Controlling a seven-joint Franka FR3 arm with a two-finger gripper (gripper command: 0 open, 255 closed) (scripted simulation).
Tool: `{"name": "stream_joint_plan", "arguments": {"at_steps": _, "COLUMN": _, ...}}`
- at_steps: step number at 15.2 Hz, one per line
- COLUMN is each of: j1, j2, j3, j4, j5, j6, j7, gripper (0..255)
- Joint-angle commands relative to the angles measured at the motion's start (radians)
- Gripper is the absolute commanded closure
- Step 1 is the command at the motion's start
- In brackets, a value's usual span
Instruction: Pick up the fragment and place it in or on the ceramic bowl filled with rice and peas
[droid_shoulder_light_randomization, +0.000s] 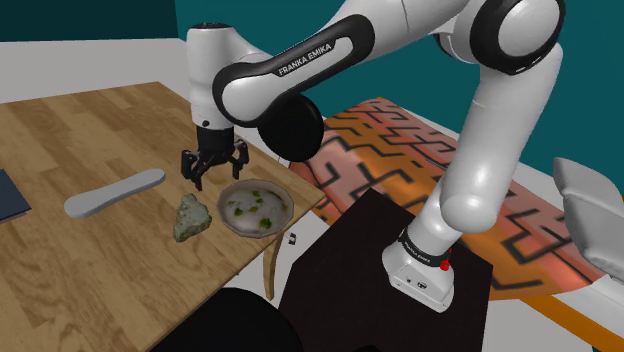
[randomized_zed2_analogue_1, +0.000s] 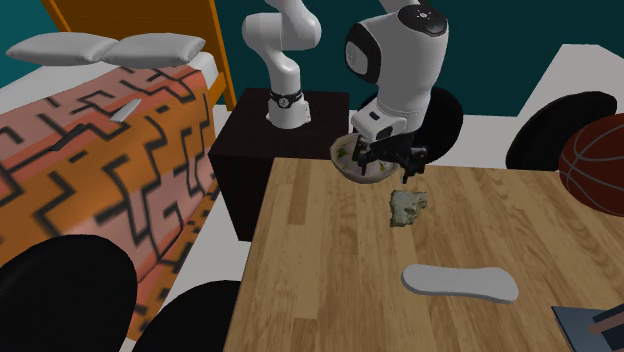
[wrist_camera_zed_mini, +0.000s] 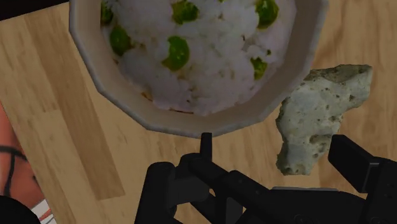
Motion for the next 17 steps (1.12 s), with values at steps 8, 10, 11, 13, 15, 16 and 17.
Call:
{"name": "stream_joint_plan", "arguments": {"at_steps": 8, "j1": 0.11, "j2": 0.295, "j3": -0.043, "j4": 0.266, "j5": -0.111, "j6": 0.009, "j7": 0.128, "gripper": 0}}
{"name": "stream_joint_plan", "arguments": {"at_steps": 10, "j1": 0.114, "j2": 0.309, "j3": -0.048, "j4": 0.26, "j5": -0.118, "j6": 0.029, "j7": 0.133, "gripper": 0}}
{"name": "stream_joint_plan", "arguments": {"at_steps": 11, "j1": 0.116, "j2": 0.317, "j3": -0.05, "j4": 0.257, "j5": -0.121, "j6": 0.039, "j7": 0.135, "gripper": 0}}
{"name": "stream_joint_plan", "arguments": {"at_steps": 13, "j1": 0.12, "j2": 0.332, "j3": -0.055, "j4": 0.252, "j5": -0.128, "j6": 0.059, "j7": 0.139, "gripper": 0}}
{"name": "stream_joint_plan", "arguments": {"at_steps": 15, "j1": 0.121, "j2": 0.337, "j3": -0.056, "j4": 0.25, "j5": -0.13, "j6": 0.065, "j7": 0.14, "gripper": 0}}
{"name": "stream_joint_plan", "arguments": {"at_steps": 16, "j1": 0.121, "j2": 0.337, "j3": -0.056, "j4": 0.25, "j5": -0.13, "j6": 0.065, "j7": 0.14, "gripper": 0}}
{"name": "stream_joint_plan", "arguments": {"at_steps": 17, "j1": 0.121, "j2": 0.337, "j3": -0.056, "j4": 0.25, "j5": -0.13, "j6": 0.065, "j7": 0.14, "gripper": 0}}
